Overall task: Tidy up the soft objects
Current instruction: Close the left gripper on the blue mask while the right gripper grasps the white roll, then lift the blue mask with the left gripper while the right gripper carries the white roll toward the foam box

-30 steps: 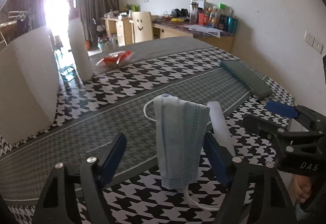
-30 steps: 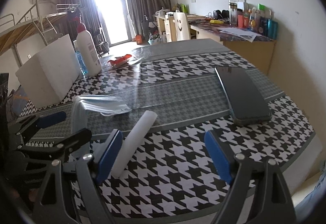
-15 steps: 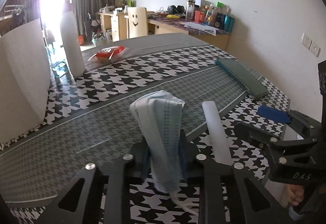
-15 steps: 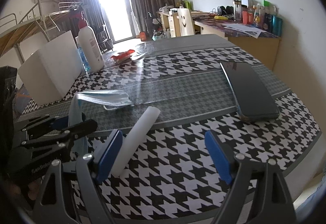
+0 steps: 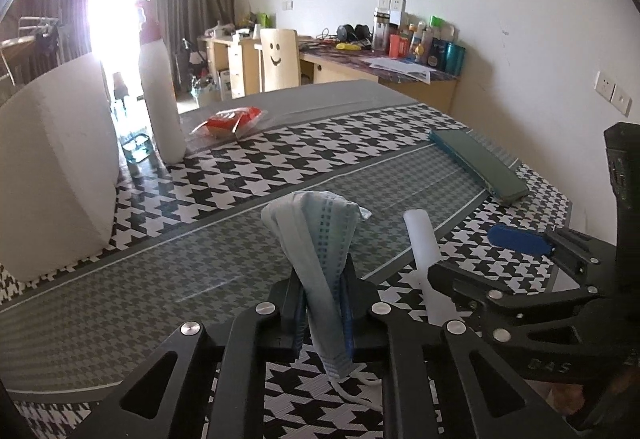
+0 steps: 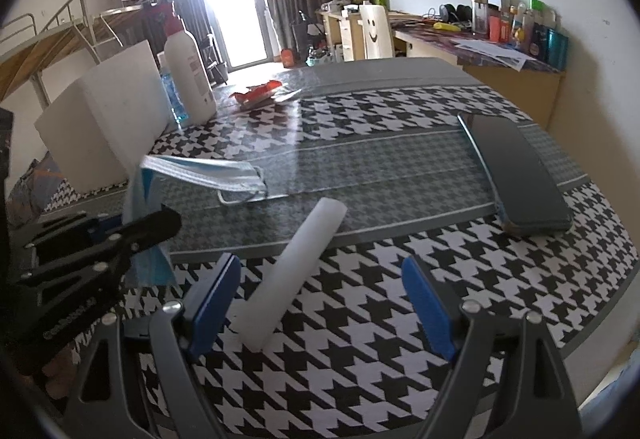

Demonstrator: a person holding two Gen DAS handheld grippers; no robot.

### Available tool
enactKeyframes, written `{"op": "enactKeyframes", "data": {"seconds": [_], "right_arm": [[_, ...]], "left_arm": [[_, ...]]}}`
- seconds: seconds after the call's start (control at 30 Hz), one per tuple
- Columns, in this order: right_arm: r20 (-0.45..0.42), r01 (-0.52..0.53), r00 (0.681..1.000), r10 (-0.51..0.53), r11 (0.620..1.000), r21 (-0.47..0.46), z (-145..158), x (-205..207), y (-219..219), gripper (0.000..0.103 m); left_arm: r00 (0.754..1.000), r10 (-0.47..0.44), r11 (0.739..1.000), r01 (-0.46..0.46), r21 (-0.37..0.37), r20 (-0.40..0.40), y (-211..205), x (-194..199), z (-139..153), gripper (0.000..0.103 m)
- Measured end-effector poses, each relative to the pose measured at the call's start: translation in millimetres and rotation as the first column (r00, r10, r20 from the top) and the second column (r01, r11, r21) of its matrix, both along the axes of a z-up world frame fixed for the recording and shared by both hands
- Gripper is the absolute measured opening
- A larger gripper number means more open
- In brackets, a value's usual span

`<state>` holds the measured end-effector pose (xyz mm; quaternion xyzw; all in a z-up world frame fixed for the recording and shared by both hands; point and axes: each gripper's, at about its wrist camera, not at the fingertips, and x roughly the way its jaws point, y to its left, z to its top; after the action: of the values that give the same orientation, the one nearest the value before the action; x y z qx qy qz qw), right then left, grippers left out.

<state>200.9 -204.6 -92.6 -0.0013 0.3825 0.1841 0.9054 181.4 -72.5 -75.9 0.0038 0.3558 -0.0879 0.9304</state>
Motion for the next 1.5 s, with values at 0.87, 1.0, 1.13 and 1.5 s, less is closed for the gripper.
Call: {"op": "enactKeyframes", "data": {"seconds": [0.87, 1.0, 1.13, 1.5], "right_arm": [[-0.115, 0.102, 0.988, -0.107, 0.994, -0.049, -5.7, 1.4, 30.6, 0.026], [-0.116, 0.097, 0.988, -0.101, 0.994, -0.039, -2.7, 1.5, 31.1, 0.019], [-0.104, 0.094, 0.990, -0.096, 0.995, -0.024, 4.8, 0.2, 28.5, 0.017], [-0.025, 0.058, 0.998, -0.058, 0.998, -0.004, 30.6, -17.9, 29.7, 0.017]], "left_arm": [[0.997, 0.033, 0.999, -0.034, 0.003, 0.070, 18.2, -26.3, 13.1, 0.016], [0.995, 0.045, 0.999, -0.046, 0.007, 0.085, 20.3, -30.4, 17.6, 0.016], [0.994, 0.055, 0.998, -0.056, 0.012, 0.097, 22.2, -33.3, 22.4, 0.016], [0.989, 0.066, 0.997, -0.069, 0.020, 0.132, 24.6, -45.7, 35.8, 0.016]]}}
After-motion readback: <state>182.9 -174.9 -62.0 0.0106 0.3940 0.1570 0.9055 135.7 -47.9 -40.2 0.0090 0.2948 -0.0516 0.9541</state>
